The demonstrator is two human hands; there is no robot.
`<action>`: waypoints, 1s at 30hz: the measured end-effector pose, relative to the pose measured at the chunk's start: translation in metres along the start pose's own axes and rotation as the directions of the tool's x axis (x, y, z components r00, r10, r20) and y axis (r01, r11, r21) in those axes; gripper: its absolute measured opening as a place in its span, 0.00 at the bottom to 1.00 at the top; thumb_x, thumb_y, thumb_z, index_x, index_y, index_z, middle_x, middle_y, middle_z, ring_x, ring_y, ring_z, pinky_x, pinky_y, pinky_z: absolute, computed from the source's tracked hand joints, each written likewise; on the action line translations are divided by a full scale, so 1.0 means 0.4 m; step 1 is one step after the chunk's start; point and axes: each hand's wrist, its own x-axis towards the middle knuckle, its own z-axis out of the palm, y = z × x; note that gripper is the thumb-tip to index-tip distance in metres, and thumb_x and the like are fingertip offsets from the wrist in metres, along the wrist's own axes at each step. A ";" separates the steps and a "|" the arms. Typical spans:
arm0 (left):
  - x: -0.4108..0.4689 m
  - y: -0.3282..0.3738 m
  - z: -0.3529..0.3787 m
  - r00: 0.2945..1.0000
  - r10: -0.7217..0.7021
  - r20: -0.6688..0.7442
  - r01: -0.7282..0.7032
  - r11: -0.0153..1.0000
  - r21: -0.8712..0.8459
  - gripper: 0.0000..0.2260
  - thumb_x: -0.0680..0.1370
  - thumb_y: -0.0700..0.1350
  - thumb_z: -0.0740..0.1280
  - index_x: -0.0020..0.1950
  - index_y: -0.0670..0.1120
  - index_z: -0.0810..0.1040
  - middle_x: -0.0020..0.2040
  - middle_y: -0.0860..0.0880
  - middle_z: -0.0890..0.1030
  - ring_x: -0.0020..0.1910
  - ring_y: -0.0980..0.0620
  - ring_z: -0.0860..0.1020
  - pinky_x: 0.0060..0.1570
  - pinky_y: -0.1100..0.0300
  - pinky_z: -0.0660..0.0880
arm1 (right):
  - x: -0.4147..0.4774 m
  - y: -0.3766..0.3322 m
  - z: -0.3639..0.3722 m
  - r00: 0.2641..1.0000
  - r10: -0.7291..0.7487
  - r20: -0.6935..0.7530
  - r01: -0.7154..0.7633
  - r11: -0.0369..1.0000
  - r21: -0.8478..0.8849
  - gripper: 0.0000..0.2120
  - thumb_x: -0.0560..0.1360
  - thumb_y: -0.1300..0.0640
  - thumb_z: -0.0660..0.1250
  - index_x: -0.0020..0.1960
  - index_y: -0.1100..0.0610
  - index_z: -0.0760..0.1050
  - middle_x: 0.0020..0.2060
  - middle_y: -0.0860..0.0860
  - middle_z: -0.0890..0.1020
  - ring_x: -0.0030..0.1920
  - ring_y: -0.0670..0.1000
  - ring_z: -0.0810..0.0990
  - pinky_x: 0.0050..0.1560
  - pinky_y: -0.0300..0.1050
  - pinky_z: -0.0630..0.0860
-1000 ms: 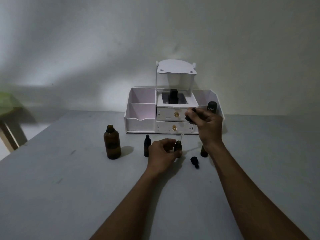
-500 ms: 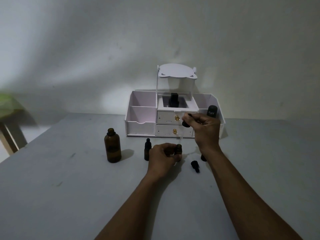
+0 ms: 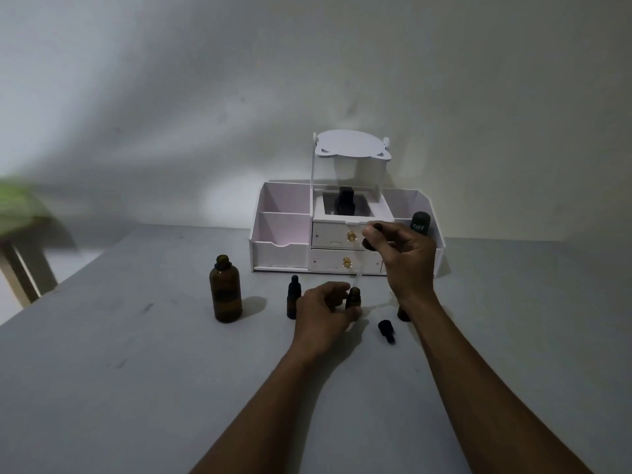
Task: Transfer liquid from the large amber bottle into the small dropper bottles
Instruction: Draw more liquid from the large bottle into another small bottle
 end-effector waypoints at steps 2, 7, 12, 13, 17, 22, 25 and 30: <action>-0.008 0.007 -0.012 0.999 0.025 -0.021 -0.025 1.000 -0.001 0.22 0.73 0.44 0.76 0.67 0.49 0.78 0.63 0.50 0.80 0.57 0.56 0.77 0.57 0.63 0.73 | 0.008 -0.018 -0.003 0.999 -0.019 -0.038 0.020 0.999 0.026 0.06 0.74 0.60 0.73 0.47 0.49 0.83 0.39 0.42 0.85 0.42 0.46 0.86 0.45 0.37 0.82; -0.060 0.059 -0.119 0.970 0.225 -0.097 -0.226 0.974 -0.003 0.16 0.74 0.48 0.75 0.60 0.56 0.79 0.55 0.58 0.81 0.49 0.63 0.81 0.43 0.69 0.79 | 0.036 -0.081 0.010 0.991 -0.088 -0.101 0.101 0.986 0.131 0.07 0.74 0.62 0.73 0.52 0.59 0.83 0.42 0.52 0.85 0.44 0.53 0.85 0.48 0.44 0.83; -0.093 0.091 -0.310 0.769 0.385 -0.509 -0.462 0.887 -0.027 0.07 0.75 0.42 0.74 0.52 0.51 0.83 0.43 0.52 0.85 0.39 0.55 0.83 0.39 0.62 0.81 | 0.047 -0.154 0.107 0.999 -0.049 -0.022 0.053 0.954 0.296 0.08 0.73 0.65 0.74 0.51 0.60 0.82 0.36 0.44 0.86 0.40 0.45 0.86 0.44 0.38 0.81; -0.087 0.079 -0.350 0.730 0.354 -0.584 -0.452 0.892 -0.024 0.07 0.75 0.42 0.74 0.51 0.51 0.83 0.42 0.52 0.85 0.38 0.53 0.83 0.39 0.58 0.82 | 0.044 -0.166 0.133 0.999 -0.034 0.001 0.032 0.943 0.331 0.07 0.72 0.65 0.74 0.51 0.60 0.83 0.36 0.44 0.87 0.39 0.45 0.86 0.44 0.39 0.82; -0.045 -0.008 -0.457 0.755 0.187 -0.629 -0.314 0.945 -0.095 0.11 0.71 0.55 0.73 0.52 0.57 0.82 0.45 0.53 0.84 0.47 0.50 0.83 0.43 0.50 0.82 | 0.021 -0.184 0.230 0.997 0.003 0.071 -0.032 0.914 0.404 0.07 0.72 0.64 0.74 0.49 0.58 0.83 0.37 0.47 0.87 0.39 0.46 0.86 0.42 0.37 0.80; -0.016 -0.085 -0.468 0.938 0.008 -0.345 -0.103 0.960 -0.259 0.21 0.69 0.50 0.71 0.62 0.49 0.80 0.57 0.47 0.83 0.57 0.47 0.81 0.48 0.54 0.80 | -0.012 -0.158 0.317 0.983 0.003 0.182 -0.067 0.936 0.347 0.06 0.72 0.63 0.75 0.49 0.58 0.84 0.38 0.46 0.87 0.41 0.47 0.87 0.46 0.43 0.83; -0.025 -0.086 -0.455 0.967 0.022 -0.253 -0.100 0.948 -0.303 0.16 0.71 0.40 0.72 0.58 0.46 0.82 0.53 0.44 0.84 0.48 0.53 0.84 0.42 0.61 0.80 | -0.026 -0.139 0.344 0.977 0.009 0.215 -0.072 0.955 0.287 0.08 0.73 0.61 0.75 0.52 0.61 0.84 0.41 0.51 0.87 0.43 0.48 0.87 0.49 0.47 0.84; -0.041 -0.070 -0.452 0.973 0.030 -0.230 -0.107 0.938 -0.329 0.15 0.71 0.26 0.68 0.53 0.40 0.82 0.44 0.40 0.83 0.37 0.54 0.83 0.38 0.65 0.79 | -0.023 -0.129 0.358 0.979 0.018 0.204 -0.073 0.961 0.266 0.10 0.73 0.60 0.75 0.52 0.63 0.84 0.43 0.55 0.87 0.44 0.51 0.87 0.50 0.49 0.84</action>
